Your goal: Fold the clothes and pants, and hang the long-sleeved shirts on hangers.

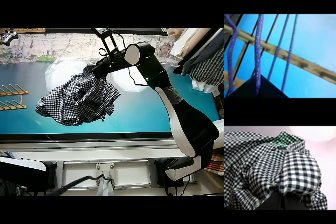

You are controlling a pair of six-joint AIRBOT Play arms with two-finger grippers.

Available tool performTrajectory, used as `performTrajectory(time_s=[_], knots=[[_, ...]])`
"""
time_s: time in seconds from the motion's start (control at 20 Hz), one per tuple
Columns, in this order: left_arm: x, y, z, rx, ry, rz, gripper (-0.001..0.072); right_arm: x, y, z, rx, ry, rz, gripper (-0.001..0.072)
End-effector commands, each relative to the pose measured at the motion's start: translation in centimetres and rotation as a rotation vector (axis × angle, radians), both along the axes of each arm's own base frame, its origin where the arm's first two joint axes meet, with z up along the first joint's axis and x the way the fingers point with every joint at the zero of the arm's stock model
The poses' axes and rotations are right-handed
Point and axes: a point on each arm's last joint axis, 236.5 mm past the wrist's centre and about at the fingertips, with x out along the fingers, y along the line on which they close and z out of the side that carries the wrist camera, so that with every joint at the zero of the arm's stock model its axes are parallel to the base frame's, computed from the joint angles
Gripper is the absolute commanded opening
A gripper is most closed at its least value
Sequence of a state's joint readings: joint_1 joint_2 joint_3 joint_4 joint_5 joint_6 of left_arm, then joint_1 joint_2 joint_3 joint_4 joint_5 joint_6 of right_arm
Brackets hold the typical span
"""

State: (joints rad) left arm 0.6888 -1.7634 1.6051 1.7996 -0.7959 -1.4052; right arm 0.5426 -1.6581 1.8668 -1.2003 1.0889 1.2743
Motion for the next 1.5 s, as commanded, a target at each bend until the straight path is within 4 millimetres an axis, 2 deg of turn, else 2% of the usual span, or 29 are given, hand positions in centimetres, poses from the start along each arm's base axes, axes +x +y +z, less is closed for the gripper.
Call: performTrajectory(time_s=[0.0,0.3,0.45,0.5,0.6,0.75,0.85,0.95,1.0,1.05,1.15,1.25,1.3,1.4,1.45], knots=[[0.8,-0.8,1.0,0.010,-0.016,-0.021,0.0019,-0.1,0.0,0.0,-0.001,0.003,0.002,0.0024],[3.3,-3.5,4.2,0.096,-0.005,-0.195,0.0019,0.1,0.1,0.1,0.002,-0.011,0.006,0.0025],[4.2,-4.3,7.7,0.202,-0.006,-0.254,0.0019,0.1,0.4,0.4,0.019,-0.012,0.005,0.0024],[4.9,-4.9,9.4,0.231,-0.051,-0.269,0.0019,0.2,0.8,0.8,0.044,-0.015,0.002,0.0024],[6.9,-6.8,14.3,0.313,-0.165,-0.314,0.0019,0.4,1.1,1.2,0.069,-0.021,-0.002,0.0024],[8.7,-11.6,21.9,0.331,-0.386,-0.364,0.0019,0.6,0.8,1.0,0.050,-0.029,-0.005,0.0024],[8.6,-15.3,27.2,0.326,-0.532,-0.396,0.0019,1.0,0.4,0.9,0.029,-0.051,-0.013,0.0024],[7.4,-18.7,31.9,0.300,-0.660,-0.420,0.0019,1.9,0.2,1.3,0.031,-0.090,-0.031,0.0024],[6.4,-20.4,33.7,0.263,-0.705,-0.431,0.0019,2.1,0.2,1.4,0.037,-0.097,-0.036,0.0024],[5.0,-22.3,34.9,0.226,-0.718,-0.449,0.0017,2.1,0.2,1.4,0.035,-0.099,-0.037,0.0024],[1.9,-26.4,36.0,0.155,-0.692,-0.504,0.0016,2.0,0.0,1.2,0.021,-0.091,-0.038,0.0024],[-1.4,-30.7,36.0,0.089,-0.630,-0.578,0.0016,1.8,-0.1,1.0,0.028,-0.058,-0.057,0.0024],[-3.1,-33.1,35.2,0.037,-0.578,-0.620,0.0016,1.5,-0.2,0.7,0.029,-0.032,-0.069,0.0024],[-7.2,-37.4,32.3,-0.069,-0.407,-0.718,0.0016,0.3,-0.6,0.0,0.005,0.028,-0.067,0.0024],[-9.5,-38.9,30.7,-0.116,-0.313,-0.755,0.0016,-0.3,-0.8,-0.2,-0.012,0.050,-0.056,0.0024]])
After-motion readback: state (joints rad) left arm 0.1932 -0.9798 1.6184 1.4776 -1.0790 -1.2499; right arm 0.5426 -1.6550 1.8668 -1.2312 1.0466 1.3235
